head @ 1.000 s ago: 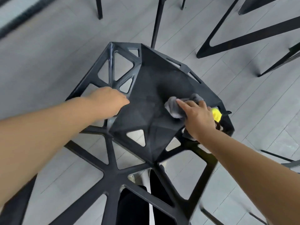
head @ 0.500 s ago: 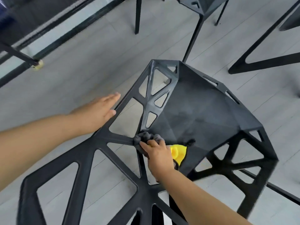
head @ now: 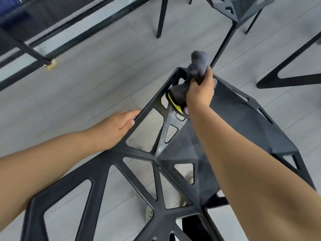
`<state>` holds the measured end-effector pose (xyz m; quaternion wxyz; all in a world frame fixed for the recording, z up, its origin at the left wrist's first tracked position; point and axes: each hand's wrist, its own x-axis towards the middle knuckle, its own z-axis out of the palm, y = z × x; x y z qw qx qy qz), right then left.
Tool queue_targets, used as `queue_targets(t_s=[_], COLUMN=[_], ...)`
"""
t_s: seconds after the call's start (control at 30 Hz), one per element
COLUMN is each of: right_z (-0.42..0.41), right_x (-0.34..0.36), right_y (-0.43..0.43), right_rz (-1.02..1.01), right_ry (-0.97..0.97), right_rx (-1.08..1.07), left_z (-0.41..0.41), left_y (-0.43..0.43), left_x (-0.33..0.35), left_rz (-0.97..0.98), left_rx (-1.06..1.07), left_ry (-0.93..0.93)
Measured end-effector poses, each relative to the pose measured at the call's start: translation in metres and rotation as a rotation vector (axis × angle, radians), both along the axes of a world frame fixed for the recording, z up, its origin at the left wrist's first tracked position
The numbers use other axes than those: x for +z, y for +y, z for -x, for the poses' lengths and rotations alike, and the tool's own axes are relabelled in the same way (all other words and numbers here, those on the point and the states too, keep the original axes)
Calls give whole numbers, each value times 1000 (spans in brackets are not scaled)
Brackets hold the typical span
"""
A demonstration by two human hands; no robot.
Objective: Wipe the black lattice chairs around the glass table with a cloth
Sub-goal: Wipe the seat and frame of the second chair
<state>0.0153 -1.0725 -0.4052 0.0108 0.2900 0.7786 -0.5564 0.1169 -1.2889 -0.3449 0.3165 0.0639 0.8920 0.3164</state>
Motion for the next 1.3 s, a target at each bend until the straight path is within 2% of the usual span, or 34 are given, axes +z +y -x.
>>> queue_targets(t_s=[0.07, 0.13, 0.27, 0.4, 0.5, 0.57, 0.63, 0.83, 0.93, 1.0, 1.1, 1.2, 1.3], right_z=[-6, -24, -66, -105, -149, -171, -177, -201, -214, -216, -219, -214, -216], right_x=[-3, -8, -3, 12, 23, 30, 37, 67, 76, 76, 66, 43, 22], right_y=[-13, -28, -41, -52, -70, -76, -73, -63, -67, -68, -68, -70, -69], right_rz=[-87, -189, -30, -4, 283, 355, 363, 128, -40, -119, -246, -386, -435], right_ry=[-29, -36, -21, -7, -158, -232, -246, -106, 138, 243, 375, 424, 383], right_rx=[298, 425, 354, 388, 467, 563, 564, 477, 707, 844, 930, 890, 813], left_z=[-1, -2, -3, -4, -3, -3, -8, -40, -60, -70, -83, -88, -86], left_y=[-2, -2, -2, -1, -1, -3, -10, -25, -23, -25, -31, -34, -33], left_x=[-2, -2, -3, -1, 9, 16, 24, 60, 84, 95, 103, 100, 100], left_rz=[-4, -15, -51, -129, -143, -131, -125, -229, -332, -443, -512, -500, -451], left_rx=[9, 19, 91, 170, 230, 228, 249, 395, 522, 683, 859, 812, 850], left_ry=[-8, -10, -71, -121, -208, -276, -310, -345, -389, -467, -536, -558, -509])
